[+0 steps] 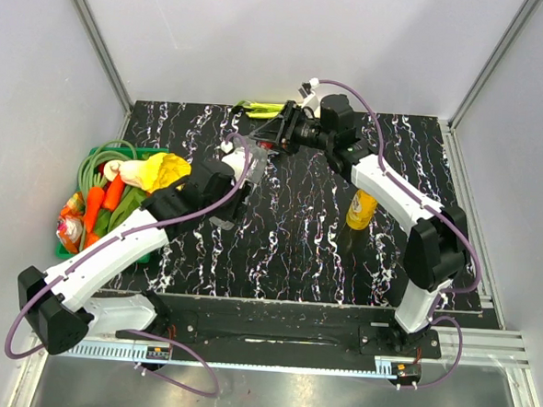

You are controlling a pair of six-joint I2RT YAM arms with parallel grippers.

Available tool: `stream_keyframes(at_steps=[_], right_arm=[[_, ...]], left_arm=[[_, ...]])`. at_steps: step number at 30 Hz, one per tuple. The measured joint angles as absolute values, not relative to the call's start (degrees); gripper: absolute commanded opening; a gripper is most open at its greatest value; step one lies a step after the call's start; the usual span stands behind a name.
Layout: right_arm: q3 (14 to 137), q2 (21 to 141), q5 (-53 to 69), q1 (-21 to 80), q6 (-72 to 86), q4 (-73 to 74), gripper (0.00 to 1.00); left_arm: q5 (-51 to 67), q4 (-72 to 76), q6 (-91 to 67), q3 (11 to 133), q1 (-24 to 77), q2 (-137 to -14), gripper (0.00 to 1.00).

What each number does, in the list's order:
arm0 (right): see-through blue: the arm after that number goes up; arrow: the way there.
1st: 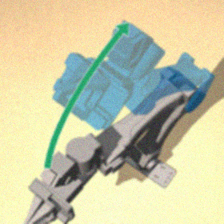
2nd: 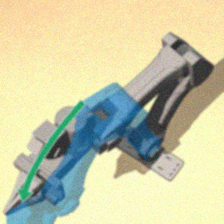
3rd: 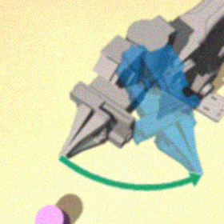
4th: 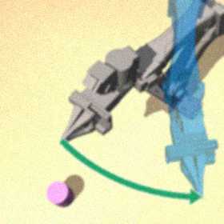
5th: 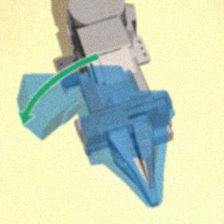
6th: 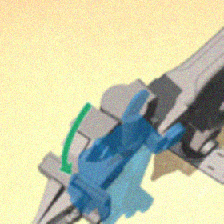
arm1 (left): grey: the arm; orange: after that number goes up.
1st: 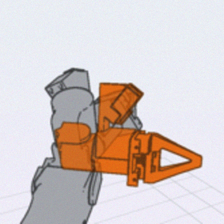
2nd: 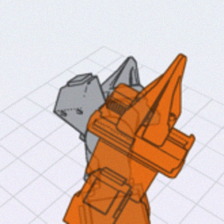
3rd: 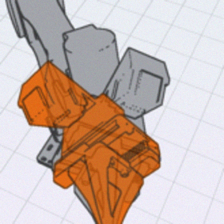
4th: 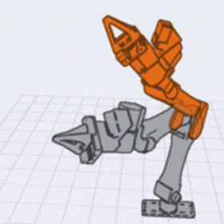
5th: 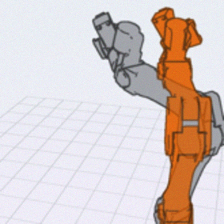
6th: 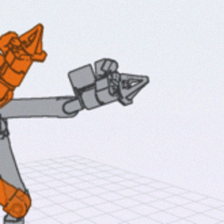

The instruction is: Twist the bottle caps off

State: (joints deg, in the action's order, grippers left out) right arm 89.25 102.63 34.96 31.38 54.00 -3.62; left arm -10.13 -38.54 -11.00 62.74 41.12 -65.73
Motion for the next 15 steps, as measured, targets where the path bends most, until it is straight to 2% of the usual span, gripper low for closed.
stream_keyframes(at_steps=[5,10,12,15], right_arm=[[89.58,103.15,34.98,31.38,54.08,-3.38,0.39],[89.58,103.15,34.98,31.42,53.93,-3.33,0.22],[89.58,103.15,35.0,31.42,53.84,-3.33,0.11],[89.58,103.15,35.03,31.44,53.6,-3.33,0.03]], left_arm=[[-12.67,-38.94,-11.0,62.74,42.13,-65.76,0.58],[-14.24,-39.11,-11.03,62.74,42.89,-65.76,0.58],[-14.55,-39.13,-11.0,62.74,42.96,-65.76,0.58],[-14.83,-39.18,-11.03,62.74,43.09,-65.82,0.58]])
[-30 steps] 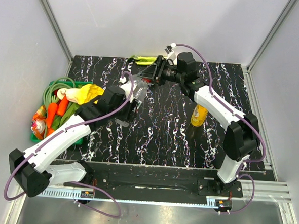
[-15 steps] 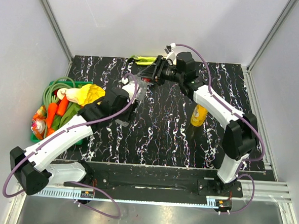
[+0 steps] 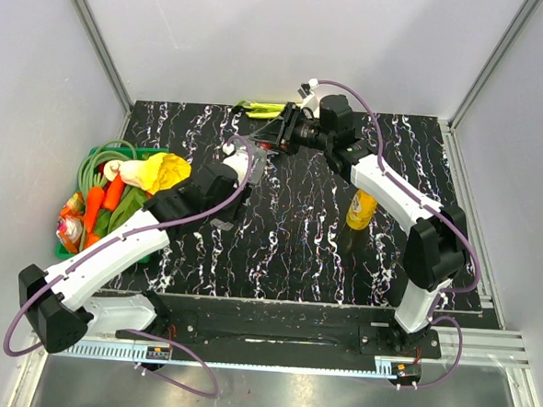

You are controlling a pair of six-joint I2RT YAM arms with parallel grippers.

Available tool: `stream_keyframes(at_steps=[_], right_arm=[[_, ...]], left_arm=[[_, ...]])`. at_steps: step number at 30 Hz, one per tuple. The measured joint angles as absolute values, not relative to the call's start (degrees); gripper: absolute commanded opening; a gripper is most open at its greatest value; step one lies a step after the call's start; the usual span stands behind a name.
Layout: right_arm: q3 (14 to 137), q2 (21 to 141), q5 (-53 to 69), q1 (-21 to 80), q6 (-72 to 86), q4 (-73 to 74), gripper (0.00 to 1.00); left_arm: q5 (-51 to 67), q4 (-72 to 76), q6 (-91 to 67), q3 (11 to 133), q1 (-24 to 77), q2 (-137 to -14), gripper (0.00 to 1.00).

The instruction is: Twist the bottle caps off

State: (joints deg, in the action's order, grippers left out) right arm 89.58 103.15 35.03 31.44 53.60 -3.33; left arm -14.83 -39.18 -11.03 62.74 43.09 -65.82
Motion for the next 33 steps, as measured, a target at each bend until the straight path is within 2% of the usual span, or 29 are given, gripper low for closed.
stream_keyframes(at_steps=[1,18,28,33], right_arm=[[89.58,103.15,35.03,31.44,53.45,-3.33,0.0],[86.52,101.54,34.35,31.4,50.28,-3.11,0.0],[85.1,100.14,33.98,31.27,49.19,-2.22,0.0],[83.94,99.07,34.57,31.14,49.06,-2.31,0.0]], left_arm=[[-14.83,-39.18,-11.03,62.74,43.09,-65.93,0.58],[-13.15,-37.01,-13.39,60.58,43.51,-67.26,0.54],[-7.55,-32.49,-14.5,56.99,42.92,-65.32,0.54],[-1.91,-29.39,-14.96,54.3,41.43,-63.09,0.49]])
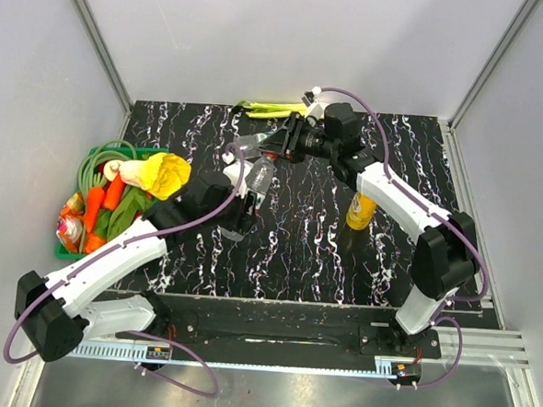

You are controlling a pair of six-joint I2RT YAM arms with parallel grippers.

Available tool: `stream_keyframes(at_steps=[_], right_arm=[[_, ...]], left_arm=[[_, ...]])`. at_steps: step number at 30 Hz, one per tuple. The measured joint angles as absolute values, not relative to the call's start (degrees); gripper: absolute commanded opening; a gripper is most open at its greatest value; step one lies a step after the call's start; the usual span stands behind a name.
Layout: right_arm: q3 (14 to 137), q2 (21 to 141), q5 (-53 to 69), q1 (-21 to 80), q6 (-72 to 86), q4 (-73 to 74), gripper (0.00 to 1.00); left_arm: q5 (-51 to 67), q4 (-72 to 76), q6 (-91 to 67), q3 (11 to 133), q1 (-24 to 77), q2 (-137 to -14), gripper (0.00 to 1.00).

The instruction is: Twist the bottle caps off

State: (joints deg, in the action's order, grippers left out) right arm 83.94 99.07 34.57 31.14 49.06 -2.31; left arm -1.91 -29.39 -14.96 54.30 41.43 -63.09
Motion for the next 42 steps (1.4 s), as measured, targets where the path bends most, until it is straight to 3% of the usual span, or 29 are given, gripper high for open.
stream_keyframes(at_steps=[11,21,33,42], right_arm=[[81.58,95.59,36.29,30.63,47.9,-3.79,0.0],[78.52,91.18,37.15,30.2,47.31,-7.25,0.0],[76.84,88.77,39.57,29.82,47.97,-12.71,0.0],[76.73,88.29,45.32,28.99,50.19,-20.53,0.0]], left_arm=[[13.23,-23.4,-15.75,50.37,36.18,-59.27,0.38],[28.34,-14.41,-20.4,45.91,30.87,-56.16,0.36],[49.71,7.92,-35.22,37.3,22.17,-55.02,0.36],[58.52,21.98,-46.37,35.83,21.28,-57.14,0.23]])
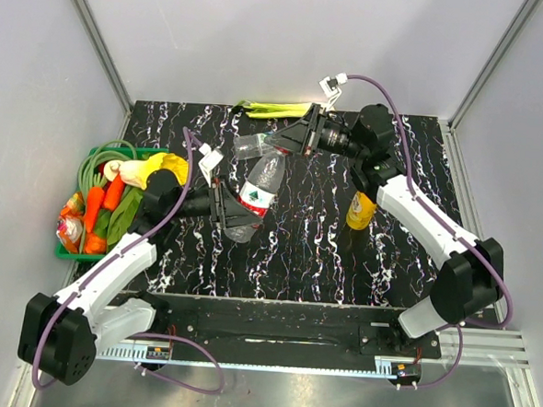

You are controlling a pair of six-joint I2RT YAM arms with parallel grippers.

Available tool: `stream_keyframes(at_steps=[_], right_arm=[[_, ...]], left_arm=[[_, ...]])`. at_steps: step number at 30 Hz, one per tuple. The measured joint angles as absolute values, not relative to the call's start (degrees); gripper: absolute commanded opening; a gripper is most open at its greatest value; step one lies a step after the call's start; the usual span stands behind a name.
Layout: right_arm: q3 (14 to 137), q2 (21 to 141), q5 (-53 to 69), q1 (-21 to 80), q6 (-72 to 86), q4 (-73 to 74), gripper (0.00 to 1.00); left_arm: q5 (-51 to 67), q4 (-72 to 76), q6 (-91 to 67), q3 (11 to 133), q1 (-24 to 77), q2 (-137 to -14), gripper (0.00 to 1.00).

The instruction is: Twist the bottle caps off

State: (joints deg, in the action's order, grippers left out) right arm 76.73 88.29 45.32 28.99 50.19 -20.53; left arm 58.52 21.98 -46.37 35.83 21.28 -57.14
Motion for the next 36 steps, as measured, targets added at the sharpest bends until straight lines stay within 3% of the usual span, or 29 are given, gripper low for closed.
stream_keyframes(at_steps=[13,19,23,30,36], right_arm=[[76.05,86.87,49.17,28.8,51.99,-27.88,0.0],[74.85,87.0,49.25,28.08,54.81,-30.39,0.68],[74.83,87.79,48.6,25.36,60.4,-36.4,0.97],[76.07,88.38,47.88,23.9,63.57,-38.37,1.0],[77.76,88.23,46.17,23.9,59.61,-30.7,1.0]], left_arm=[[63.4,30.2,-52.69,35.86,21.04,-57.89,0.21],[62.94,24.82,-48.07,37.43,21.04,-57.89,0.2],[63.24,20.18,-43.48,38.35,21.04,-57.74,0.2],[63.2,14.57,-39.11,39.0,21.04,-57.74,0.2],[62.85,11.68,-36.91,39.92,21.04,-57.32,0.2]])
